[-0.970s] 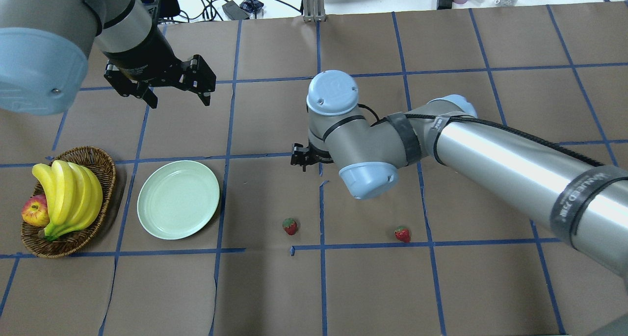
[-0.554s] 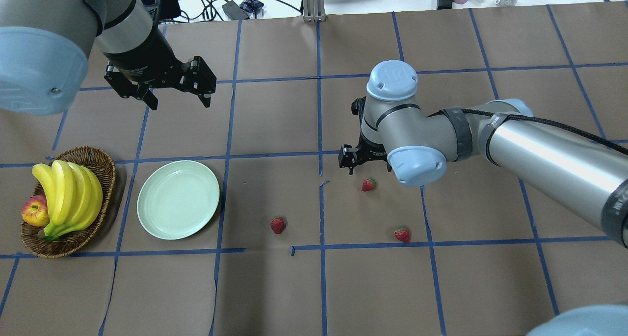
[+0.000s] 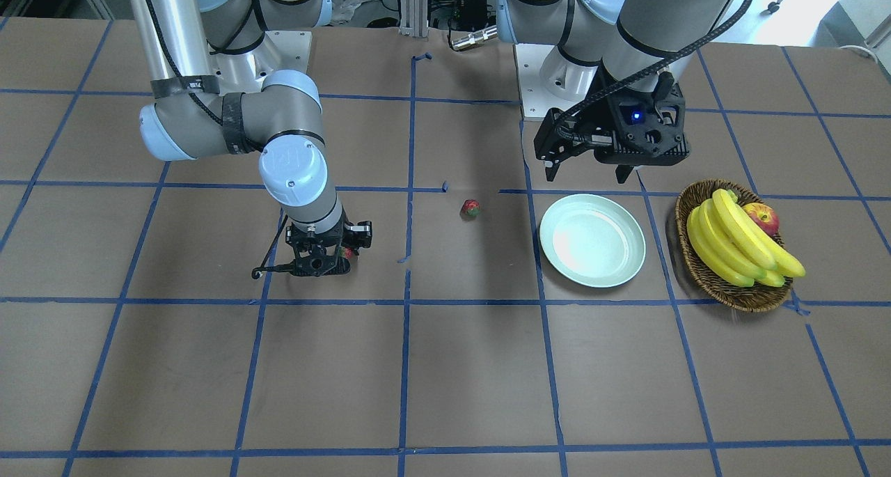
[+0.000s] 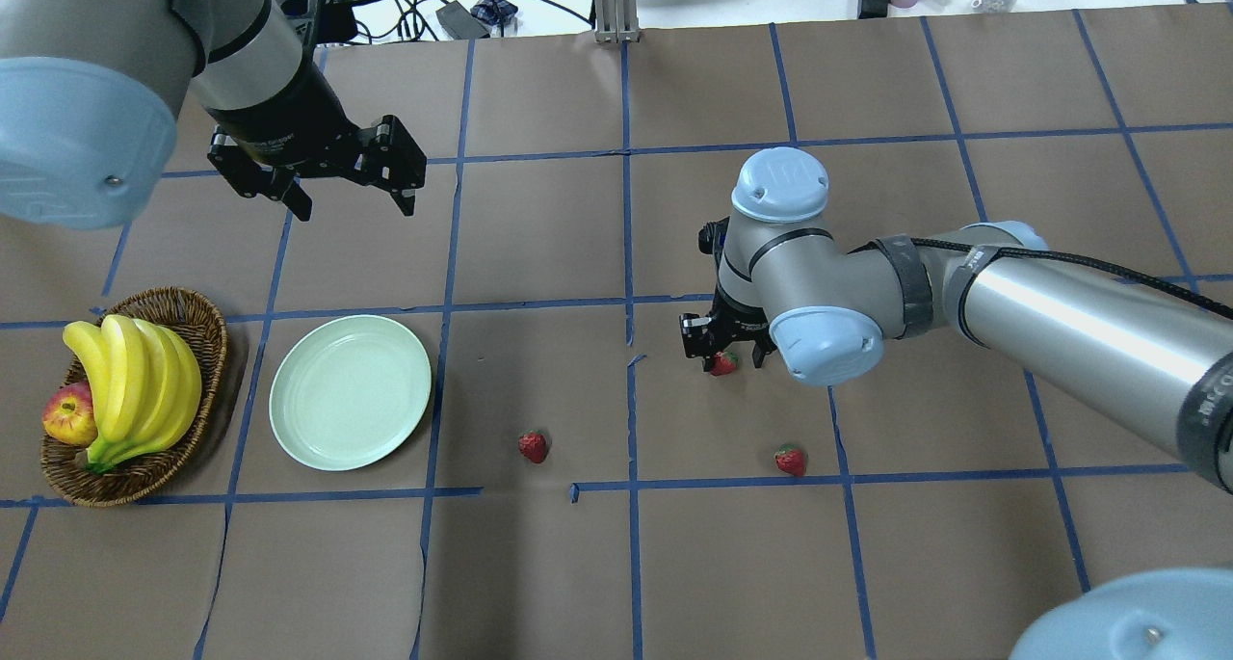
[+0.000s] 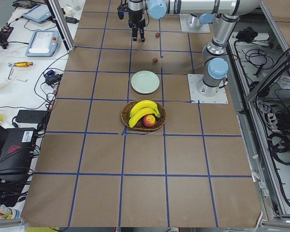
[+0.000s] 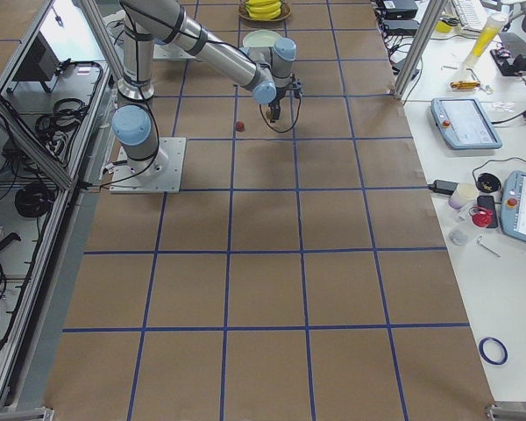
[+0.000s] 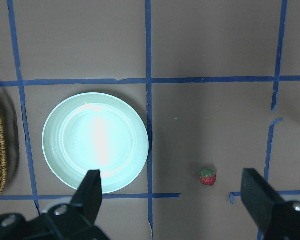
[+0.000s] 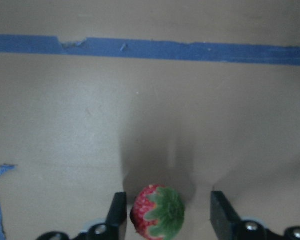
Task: Collect all strawberries into plate
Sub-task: 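Move the right gripper to the middle strawberry and grasp it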
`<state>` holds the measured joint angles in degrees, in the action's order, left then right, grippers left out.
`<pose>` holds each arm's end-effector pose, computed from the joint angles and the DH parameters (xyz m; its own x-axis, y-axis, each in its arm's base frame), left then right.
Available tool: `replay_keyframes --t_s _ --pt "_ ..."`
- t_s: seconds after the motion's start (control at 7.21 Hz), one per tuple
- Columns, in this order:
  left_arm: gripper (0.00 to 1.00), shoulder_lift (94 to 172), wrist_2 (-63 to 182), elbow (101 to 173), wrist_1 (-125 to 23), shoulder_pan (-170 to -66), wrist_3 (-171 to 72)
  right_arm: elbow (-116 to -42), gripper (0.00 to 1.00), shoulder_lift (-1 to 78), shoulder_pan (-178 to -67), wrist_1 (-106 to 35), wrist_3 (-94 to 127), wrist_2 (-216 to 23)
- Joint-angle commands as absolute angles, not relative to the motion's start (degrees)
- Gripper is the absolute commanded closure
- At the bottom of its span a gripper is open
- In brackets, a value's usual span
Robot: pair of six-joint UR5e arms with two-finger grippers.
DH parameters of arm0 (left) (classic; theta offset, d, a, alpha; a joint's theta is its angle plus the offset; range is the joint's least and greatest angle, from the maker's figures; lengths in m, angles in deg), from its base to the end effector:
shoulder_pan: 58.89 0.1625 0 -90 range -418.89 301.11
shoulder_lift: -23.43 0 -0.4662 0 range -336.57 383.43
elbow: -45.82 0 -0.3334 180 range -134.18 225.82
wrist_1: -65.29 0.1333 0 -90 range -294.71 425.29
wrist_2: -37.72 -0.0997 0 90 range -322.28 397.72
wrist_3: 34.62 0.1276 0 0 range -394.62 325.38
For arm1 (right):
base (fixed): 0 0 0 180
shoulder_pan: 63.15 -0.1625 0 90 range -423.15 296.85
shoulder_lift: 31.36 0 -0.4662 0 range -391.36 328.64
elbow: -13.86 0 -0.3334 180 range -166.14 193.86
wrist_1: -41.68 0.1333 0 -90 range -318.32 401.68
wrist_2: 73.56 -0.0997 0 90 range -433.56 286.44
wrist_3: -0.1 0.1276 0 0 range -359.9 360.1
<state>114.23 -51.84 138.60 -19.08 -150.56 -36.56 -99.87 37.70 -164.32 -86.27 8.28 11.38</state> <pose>-0.1471 -0.4394 0.4839 -1.0000 -0.0044 0.0089 -0.0047 0.9994 -0.0355 0.2363 -0.4506 0.2256 -0.9966 -0.0424 -0.0701 -0.0511 0.9904 0.1283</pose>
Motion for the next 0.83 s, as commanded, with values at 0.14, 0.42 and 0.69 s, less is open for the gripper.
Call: replay_keyframes --t_s 0.14,0.42,0.69 --pt "0.0 114.2 -51.8 138.6 -19.1 -150.6 -36.6 -98.2 1.0 37.9 -164.5 -87.2 12.5 8.3" --pt "0.0 114.2 -51.8 138.6 -19.1 -150.6 -36.6 -92.2 1.0 35.5 -170.2 -87.9 23.2 1.6" --pt "0.0 114.1 -51.8 138.7 -19.1 -150.6 -36.6 -86.3 1.0 29.1 -177.1 -89.9 32.5 2.2"
